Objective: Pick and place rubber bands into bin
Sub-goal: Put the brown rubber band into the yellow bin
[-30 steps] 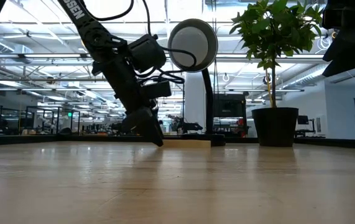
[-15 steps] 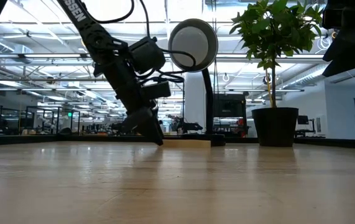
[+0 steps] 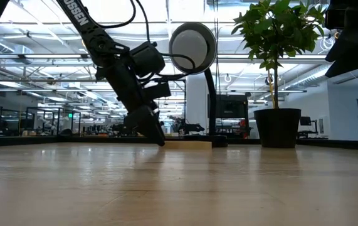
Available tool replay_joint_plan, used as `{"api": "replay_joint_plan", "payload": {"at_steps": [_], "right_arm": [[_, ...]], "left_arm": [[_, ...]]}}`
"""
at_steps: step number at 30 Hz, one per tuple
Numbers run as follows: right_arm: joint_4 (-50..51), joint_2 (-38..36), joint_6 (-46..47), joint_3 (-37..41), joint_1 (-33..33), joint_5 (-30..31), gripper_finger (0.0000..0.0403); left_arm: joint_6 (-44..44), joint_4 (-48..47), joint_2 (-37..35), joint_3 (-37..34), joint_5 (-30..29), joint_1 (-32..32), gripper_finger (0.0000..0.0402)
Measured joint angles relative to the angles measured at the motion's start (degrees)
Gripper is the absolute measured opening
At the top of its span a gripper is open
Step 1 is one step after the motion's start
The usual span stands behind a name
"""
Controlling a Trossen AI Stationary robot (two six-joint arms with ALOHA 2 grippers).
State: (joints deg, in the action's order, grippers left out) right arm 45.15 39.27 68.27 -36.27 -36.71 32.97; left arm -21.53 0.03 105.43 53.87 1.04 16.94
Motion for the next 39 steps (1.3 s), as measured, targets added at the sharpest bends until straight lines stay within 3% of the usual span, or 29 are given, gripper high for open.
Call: {"api": "replay_joint_plan", "payload": {"at_steps": [15,19,28,39], "right_arm": [[0.02,0.02,0.02,0.0,0.0,0.0,0.0196],[-0.11,0.02,0.02,0.0,0.0,0.0,0.0196],[0.09,0.02,0.0,0.0,0.0,0.0,0.0197],[0.57,0.02,-0.53,0.0,0.0,-0.02,0.0196]], "left_arm": [[0.98,1.58,2.24,0.13,-0.27,0.3,0.0198],[0.95,1.75,3.12,0.17,1.02,-0.03,0.016],[0.32,1.75,3.28,0.11,1.42,-0.99,0.0013],[0.72,-2.49,1.13,-0.04,0.89,-2.87,0.0007]]}}
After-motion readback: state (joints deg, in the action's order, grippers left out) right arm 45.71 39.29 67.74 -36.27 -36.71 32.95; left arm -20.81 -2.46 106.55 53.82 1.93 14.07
